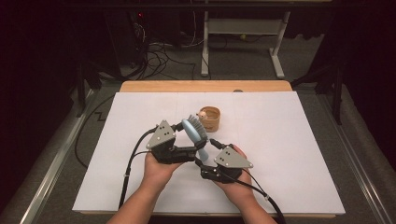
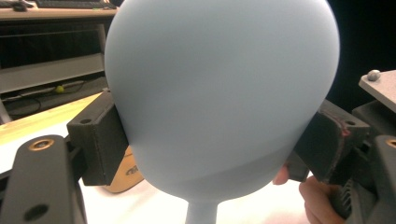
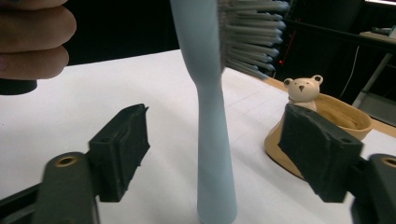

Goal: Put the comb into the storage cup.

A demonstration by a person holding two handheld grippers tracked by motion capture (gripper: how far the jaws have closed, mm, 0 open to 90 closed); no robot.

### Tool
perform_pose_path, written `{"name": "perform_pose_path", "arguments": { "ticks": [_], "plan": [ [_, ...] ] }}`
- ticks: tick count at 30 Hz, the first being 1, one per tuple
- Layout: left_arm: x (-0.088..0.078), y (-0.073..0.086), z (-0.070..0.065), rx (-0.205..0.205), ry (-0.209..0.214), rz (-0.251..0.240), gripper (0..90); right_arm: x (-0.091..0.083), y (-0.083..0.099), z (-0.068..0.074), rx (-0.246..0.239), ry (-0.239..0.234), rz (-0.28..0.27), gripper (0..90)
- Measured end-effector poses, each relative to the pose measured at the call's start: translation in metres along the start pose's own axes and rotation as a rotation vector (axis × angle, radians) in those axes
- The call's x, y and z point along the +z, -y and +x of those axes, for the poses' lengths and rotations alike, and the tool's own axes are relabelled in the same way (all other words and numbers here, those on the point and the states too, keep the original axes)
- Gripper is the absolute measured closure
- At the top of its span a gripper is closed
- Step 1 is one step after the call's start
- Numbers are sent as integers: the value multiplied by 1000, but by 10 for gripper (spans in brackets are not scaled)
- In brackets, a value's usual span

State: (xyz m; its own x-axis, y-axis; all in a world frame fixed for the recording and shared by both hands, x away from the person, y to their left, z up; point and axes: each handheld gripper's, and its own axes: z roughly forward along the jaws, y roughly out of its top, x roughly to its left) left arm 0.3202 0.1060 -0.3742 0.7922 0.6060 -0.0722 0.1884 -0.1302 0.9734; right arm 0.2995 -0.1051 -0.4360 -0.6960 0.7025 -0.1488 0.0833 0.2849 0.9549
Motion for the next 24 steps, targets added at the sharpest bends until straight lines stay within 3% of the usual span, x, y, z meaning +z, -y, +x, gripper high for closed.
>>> {"name": "perform_pose_path", "arguments": {
  "ticks": [8,14,24],
  "plan": [
    [-12,4,11,10,-24,-13,201,0,1,-1,21,-20,0,143],
    [-17,6,18,9,-40,-12,200,0,1,-3,49,-22,11,9],
    [-28,8,29,28,-73,-1,200,-6,1,-11,58,-13,9,5]
  ]
}}
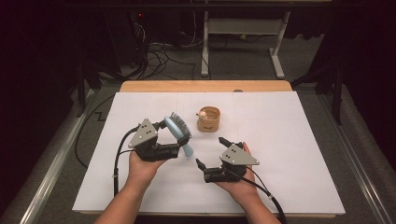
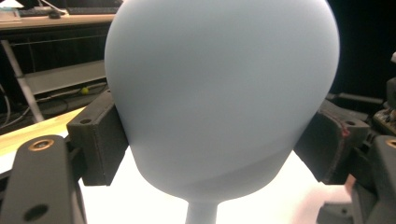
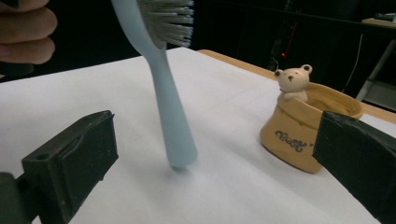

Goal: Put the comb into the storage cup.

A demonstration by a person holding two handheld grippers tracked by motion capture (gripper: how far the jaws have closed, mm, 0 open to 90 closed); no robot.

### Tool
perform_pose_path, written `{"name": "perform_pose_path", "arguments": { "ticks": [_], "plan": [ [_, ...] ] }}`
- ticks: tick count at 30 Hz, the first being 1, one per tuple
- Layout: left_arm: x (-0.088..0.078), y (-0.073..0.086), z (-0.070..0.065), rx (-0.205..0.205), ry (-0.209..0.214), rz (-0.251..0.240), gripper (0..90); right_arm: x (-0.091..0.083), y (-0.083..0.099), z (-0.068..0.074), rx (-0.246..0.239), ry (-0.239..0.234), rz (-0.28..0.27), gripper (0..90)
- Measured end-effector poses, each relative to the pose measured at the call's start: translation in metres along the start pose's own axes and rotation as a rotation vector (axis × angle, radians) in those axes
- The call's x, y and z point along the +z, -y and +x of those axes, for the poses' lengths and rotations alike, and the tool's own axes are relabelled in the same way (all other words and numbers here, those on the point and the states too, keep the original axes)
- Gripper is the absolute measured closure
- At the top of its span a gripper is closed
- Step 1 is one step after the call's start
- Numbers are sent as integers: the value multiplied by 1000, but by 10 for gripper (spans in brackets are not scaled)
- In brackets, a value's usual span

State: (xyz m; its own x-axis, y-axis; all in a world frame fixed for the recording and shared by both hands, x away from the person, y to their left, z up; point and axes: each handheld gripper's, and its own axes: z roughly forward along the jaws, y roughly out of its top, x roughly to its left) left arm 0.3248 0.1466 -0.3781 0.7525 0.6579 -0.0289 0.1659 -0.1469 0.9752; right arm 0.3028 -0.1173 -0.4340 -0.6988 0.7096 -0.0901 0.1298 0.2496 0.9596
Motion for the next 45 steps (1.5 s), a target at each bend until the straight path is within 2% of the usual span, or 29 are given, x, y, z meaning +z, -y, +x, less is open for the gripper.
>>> {"name": "perform_pose_path", "arguments": {
  "ticks": [11,17,26,34,38,45],
  "plan": [
    [-9,5,12,1,-15,7,200,-8,5,-16,5,44,34,5],
    [-11,7,16,4,2,2,200,-17,10,-28,16,62,43,5],
    [-17,7,24,2,3,-11,200,-37,23,-49,36,119,61,5],
    [-23,7,34,-13,4,-11,200,-55,36,-68,76,157,73,5],
    [-26,8,38,-15,-11,-13,200,-66,41,-77,88,185,73,5],
    [-28,8,40,-16,-13,-9,200,-82,49,-88,109,223,71,5]
  ]
}}
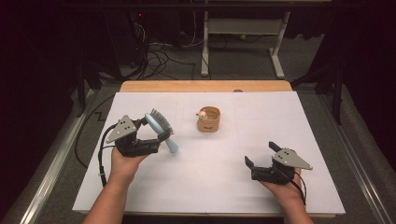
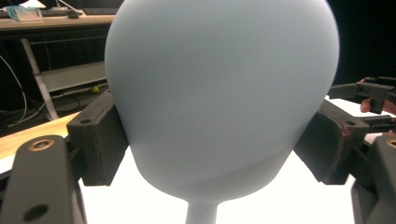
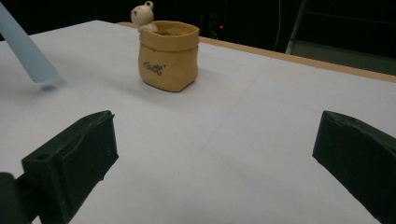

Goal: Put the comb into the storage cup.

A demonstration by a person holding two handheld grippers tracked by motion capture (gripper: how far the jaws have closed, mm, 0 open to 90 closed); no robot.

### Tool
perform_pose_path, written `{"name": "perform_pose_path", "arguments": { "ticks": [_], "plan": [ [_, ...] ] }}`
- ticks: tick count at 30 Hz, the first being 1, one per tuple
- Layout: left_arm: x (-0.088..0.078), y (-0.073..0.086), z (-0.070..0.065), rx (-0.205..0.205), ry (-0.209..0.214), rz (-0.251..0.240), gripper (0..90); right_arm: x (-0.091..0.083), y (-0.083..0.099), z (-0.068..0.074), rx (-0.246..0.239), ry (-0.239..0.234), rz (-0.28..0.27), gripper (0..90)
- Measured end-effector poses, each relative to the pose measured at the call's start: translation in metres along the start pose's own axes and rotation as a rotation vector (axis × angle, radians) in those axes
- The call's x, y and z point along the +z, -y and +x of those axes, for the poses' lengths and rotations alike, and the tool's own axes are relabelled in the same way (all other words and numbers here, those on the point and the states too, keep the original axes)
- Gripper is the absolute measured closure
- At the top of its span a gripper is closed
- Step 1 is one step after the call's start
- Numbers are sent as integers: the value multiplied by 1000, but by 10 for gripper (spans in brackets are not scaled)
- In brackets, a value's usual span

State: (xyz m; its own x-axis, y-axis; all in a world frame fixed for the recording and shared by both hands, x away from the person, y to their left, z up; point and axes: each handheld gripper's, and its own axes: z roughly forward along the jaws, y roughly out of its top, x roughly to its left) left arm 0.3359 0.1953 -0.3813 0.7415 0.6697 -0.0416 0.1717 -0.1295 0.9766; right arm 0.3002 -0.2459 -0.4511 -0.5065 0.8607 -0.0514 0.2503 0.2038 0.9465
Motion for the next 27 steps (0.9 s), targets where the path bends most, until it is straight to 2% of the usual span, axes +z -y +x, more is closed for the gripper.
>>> {"name": "perform_pose_path", "arguments": {
  "ticks": [6,16,23,27],
  "plan": [
    [2,-1,-4,8,7,-2,200,-7,3,-9,24,19,-5,5],
    [3,-14,-9,-14,8,-35,200,-4,4,-7,20,16,-6,5],
    [13,-24,-7,-40,22,-61,200,-2,4,-6,15,11,-8,5],
    [20,-29,-8,-39,26,-63,200,-3,4,-6,19,13,-9,5]
  ]
}}
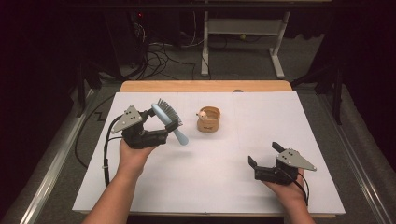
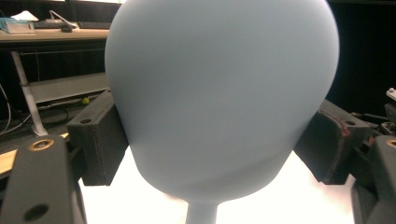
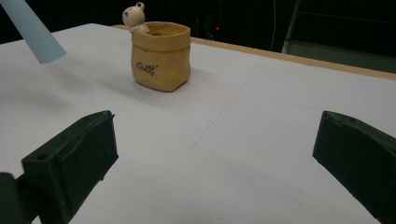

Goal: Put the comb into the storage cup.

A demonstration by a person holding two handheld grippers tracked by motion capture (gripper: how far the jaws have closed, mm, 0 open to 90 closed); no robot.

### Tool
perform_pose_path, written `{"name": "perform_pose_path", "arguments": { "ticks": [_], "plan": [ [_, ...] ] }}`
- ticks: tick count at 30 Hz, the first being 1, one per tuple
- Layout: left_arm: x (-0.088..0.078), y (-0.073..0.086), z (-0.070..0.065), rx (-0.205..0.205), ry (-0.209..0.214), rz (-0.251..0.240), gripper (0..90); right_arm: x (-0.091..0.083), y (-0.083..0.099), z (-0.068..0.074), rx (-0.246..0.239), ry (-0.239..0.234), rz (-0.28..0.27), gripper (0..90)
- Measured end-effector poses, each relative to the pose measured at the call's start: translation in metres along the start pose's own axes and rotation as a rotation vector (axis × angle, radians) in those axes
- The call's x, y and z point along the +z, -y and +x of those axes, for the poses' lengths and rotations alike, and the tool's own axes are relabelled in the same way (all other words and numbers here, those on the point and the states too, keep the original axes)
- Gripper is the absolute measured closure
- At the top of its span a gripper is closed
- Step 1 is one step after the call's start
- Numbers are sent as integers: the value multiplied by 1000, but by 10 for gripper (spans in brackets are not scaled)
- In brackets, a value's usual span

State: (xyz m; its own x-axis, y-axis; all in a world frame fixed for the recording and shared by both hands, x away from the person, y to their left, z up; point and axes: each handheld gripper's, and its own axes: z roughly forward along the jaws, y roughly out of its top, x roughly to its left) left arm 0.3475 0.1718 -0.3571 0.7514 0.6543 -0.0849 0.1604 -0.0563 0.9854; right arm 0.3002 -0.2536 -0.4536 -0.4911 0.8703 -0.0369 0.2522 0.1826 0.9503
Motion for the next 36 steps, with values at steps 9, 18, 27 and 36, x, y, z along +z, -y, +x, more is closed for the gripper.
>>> {"name": "perform_pose_path", "arguments": {
  "ticks": [9,18,27,36],
  "plan": [
    [16,-11,-2,-11,19,-4,200,-1,0,0,2,0,-2,5],
    [34,-22,-6,14,32,16,200,-1,0,-1,7,1,-5,4],
    [47,-35,-13,24,53,4,200,-1,0,-1,7,-4,-8,5],
    [60,-47,-17,29,66,-2,200,-1,0,0,11,-6,-10,5]
  ]
}}
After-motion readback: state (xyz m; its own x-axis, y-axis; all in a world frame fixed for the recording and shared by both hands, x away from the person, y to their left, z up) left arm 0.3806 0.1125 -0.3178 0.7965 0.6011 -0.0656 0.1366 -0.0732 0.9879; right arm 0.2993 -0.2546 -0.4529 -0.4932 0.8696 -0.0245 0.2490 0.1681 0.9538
